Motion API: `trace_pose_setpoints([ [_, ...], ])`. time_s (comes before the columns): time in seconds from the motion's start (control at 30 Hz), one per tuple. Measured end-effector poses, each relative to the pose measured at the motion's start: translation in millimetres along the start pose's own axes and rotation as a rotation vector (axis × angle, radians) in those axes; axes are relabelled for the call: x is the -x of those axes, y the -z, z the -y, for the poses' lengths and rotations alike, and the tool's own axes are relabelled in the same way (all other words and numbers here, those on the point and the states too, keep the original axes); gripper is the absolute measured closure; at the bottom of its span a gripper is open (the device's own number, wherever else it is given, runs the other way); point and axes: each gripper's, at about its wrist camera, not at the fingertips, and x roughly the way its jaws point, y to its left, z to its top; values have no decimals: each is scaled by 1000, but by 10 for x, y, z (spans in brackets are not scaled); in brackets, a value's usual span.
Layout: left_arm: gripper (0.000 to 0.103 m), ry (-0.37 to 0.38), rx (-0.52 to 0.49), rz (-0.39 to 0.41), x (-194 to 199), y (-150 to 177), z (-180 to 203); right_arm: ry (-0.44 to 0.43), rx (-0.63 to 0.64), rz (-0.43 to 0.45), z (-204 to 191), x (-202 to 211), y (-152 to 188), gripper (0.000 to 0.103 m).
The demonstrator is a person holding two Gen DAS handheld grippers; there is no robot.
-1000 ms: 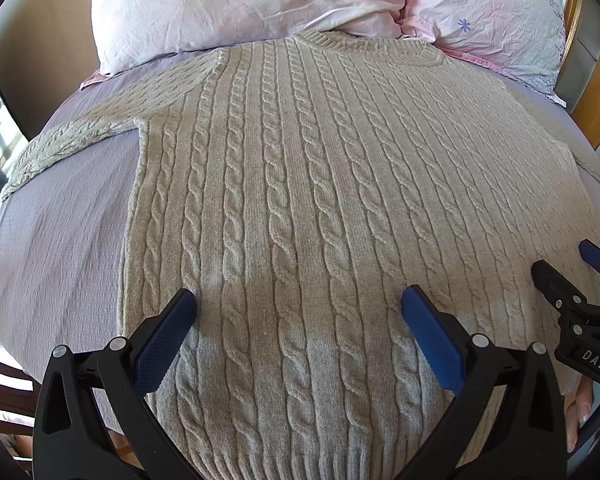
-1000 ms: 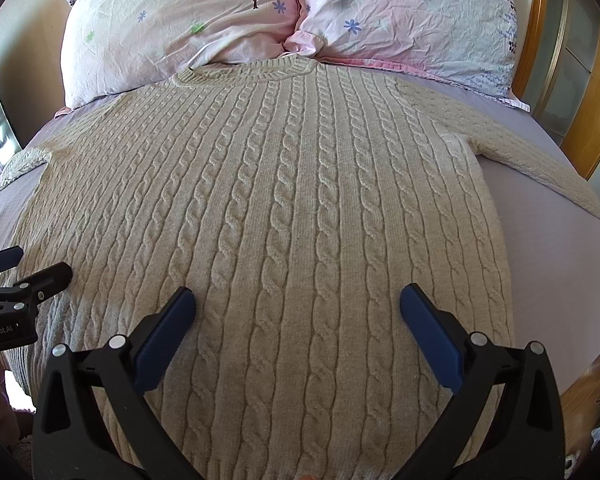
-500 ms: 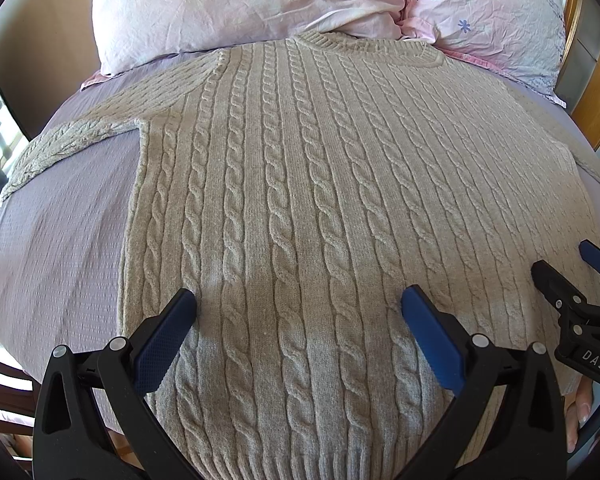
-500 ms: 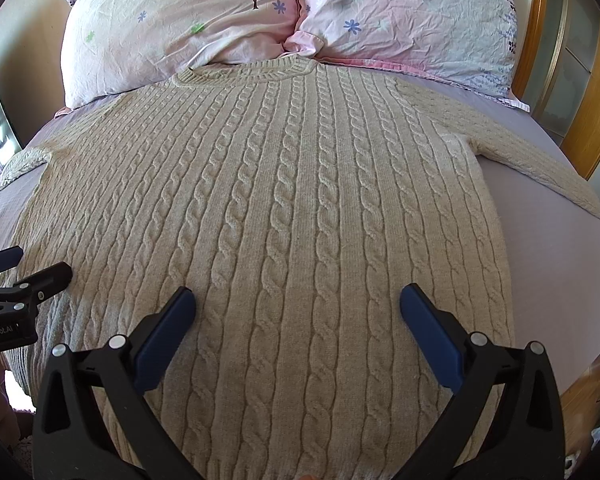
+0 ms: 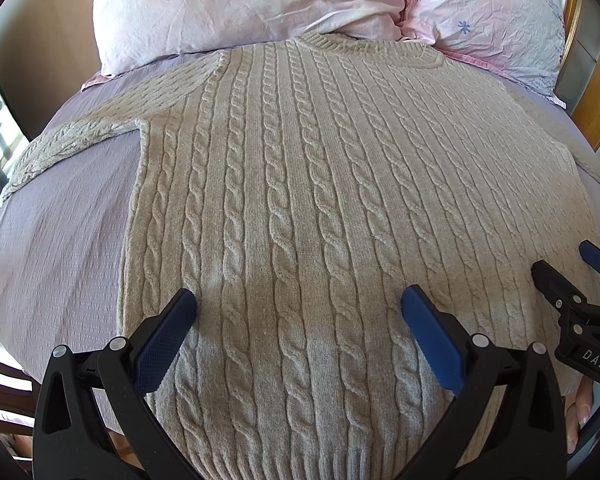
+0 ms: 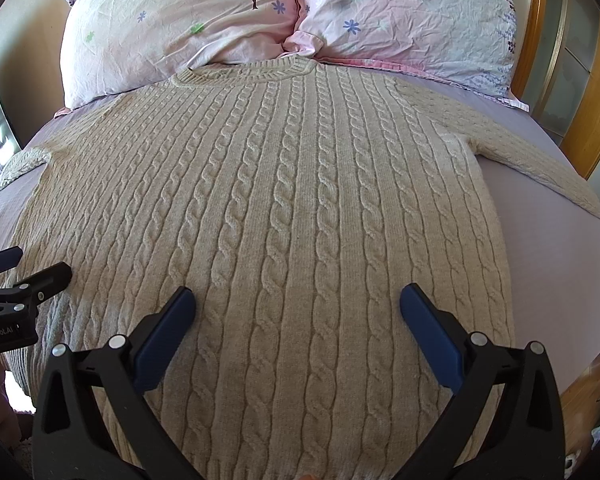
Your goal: Fold small clothes
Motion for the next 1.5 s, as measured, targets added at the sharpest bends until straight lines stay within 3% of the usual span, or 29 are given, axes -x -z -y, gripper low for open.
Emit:
trace_pose_setpoints([
  [1.07,1,0,0,3,2,0,0,1,4,0,-19,4,-15,2],
  [1.27,1,5,-14,-22,-29,-62,19,-48,74,40,-5,6,-4,2],
  [1.33,1,7,-17,-20,-36,-89,16,-143,126,58,103,58,-3,2],
  [1.4,1,6,-25,-11,-22,-86,14,-244,17,79,462,150,-124,2],
  [1.43,1,7,-33,-5,9,-93,8,-258,-78,123,765,239,-207,2],
  [1.5,1,38,-48,14,36,-68,-19,-194,-273,224,1413,398,-348,2],
])
